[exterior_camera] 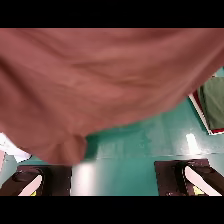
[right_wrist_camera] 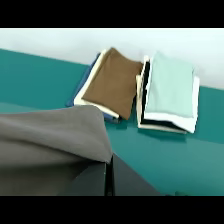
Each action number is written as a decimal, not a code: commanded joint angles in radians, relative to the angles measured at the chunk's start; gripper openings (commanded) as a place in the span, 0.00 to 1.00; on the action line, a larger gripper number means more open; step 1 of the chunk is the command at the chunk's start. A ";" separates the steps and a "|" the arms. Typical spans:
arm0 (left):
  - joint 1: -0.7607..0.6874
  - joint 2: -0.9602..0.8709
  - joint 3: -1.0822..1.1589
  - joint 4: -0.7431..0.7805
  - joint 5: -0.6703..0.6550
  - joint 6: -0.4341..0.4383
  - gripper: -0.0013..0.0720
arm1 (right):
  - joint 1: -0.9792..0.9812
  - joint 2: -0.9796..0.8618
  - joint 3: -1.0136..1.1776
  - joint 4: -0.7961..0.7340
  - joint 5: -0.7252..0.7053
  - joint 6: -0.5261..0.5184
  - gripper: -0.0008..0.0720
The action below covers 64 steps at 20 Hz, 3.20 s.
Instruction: Fold the shirts.
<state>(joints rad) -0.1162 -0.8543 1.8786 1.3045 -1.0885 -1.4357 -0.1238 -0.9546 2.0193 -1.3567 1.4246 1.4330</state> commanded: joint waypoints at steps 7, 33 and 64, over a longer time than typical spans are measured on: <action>0.000 -0.641 -0.146 -0.019 -0.106 -0.003 0.06 | 0.051 -0.518 -0.080 0.001 0.156 0.006 0.03; 0.174 -0.225 -0.995 -0.136 -0.131 0.003 0.74 | -0.640 -0.161 -1.395 0.198 -0.055 -0.191 0.71; 0.174 -0.229 -1.287 -0.332 0.166 0.078 0.74 | -0.187 -0.161 -1.244 0.336 -0.171 -0.207 0.04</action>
<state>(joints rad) 0.0574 -1.0821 0.6010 1.0096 -0.9504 -1.3743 -0.3134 -1.1168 0.7727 -1.0214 1.2503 1.2232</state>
